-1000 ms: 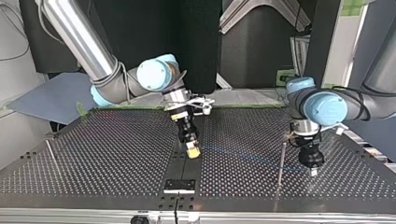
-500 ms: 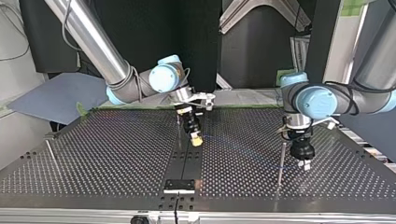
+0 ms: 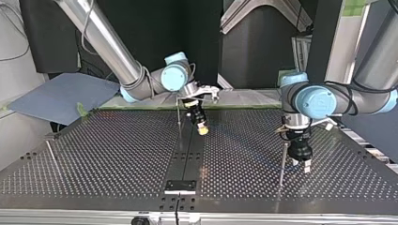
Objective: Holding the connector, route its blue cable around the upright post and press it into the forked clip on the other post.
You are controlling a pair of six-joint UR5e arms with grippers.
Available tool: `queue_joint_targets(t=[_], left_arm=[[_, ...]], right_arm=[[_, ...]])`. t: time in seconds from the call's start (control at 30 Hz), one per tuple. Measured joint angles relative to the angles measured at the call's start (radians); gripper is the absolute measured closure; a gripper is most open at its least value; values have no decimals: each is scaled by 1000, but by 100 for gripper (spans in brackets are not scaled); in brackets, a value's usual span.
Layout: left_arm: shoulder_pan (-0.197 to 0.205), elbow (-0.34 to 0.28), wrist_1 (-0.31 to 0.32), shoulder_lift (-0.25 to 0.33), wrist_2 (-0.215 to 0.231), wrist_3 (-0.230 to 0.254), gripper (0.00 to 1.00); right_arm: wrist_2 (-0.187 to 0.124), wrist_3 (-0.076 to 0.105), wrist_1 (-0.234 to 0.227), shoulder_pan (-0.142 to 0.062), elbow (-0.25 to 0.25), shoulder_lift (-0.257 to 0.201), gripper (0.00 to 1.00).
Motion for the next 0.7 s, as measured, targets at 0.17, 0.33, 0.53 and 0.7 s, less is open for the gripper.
queue_joint_targets(t=[0.17,0.33,0.53,0.7], left_arm=[[-1,0,-16,0,-6,-4,0],[-2,1,-25,-4,3,-21,0],[-8,14,-43,-49,26,-21,0],[-14,19,-36,-75,19,-19,0]], right_arm=[[20,-6,1,7,0,45,100],[46,-12,2,10,1,94,100],[62,-13,-15,14,20,135,100],[64,-9,-56,14,61,144,100]])
